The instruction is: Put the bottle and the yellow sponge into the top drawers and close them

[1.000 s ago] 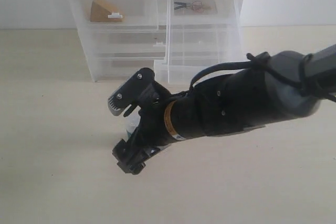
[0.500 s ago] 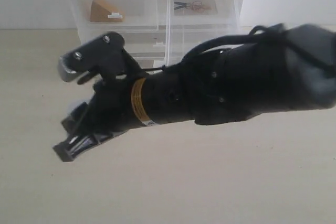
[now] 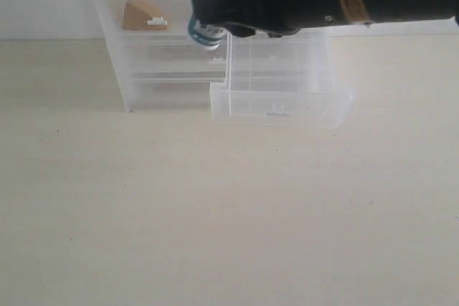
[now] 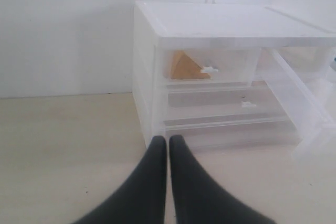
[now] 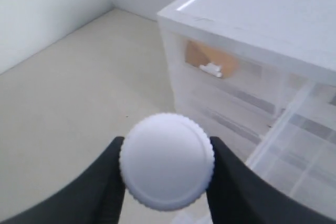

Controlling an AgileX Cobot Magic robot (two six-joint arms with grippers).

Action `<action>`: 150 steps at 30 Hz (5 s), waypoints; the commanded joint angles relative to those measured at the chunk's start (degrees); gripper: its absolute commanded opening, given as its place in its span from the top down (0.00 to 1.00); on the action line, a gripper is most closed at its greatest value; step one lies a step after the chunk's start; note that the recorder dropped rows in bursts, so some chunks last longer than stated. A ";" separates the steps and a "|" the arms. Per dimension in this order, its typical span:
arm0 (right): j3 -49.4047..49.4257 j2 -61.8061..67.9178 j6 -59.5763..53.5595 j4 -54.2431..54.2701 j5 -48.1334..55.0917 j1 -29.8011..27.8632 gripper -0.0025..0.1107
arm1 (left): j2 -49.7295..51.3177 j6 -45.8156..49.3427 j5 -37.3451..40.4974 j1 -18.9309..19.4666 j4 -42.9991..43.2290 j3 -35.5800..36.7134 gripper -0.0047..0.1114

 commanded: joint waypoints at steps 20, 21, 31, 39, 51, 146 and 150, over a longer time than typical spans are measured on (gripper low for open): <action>6.73 1.25 0.60 -0.83 9.64 -6.47 0.05 | -0.03 -0.32 -0.45 -0.36 -0.15 0.24 0.93; 6.73 1.25 -0.43 -0.83 9.64 -6.47 0.05 | -0.03 -0.32 -0.45 -0.36 -0.15 0.34 0.93; 8.08 -6.66 -3.52 -0.83 -0.32 -6.47 0.36 | -0.03 -0.32 -0.66 -0.36 -0.15 0.33 0.93; 17.62 -14.12 -4.78 -0.83 -3.30 -6.47 0.97 | -0.03 -0.32 -2.20 -0.36 -0.15 0.33 0.93; 21.04 -7.13 -6.01 -0.83 5.91 -6.47 0.97 | 0.07 -0.32 -4.36 -0.36 -0.15 0.33 0.93; 8.47 6.15 -18.19 11.64 7.57 -6.47 0.97 | 0.07 0.03 -7.72 -0.36 -0.15 0.33 0.93; 2.43 12.33 -18.39 11.64 8.99 -6.47 0.97 | 0.07 0.88 -7.45 -0.36 -0.15 0.33 0.93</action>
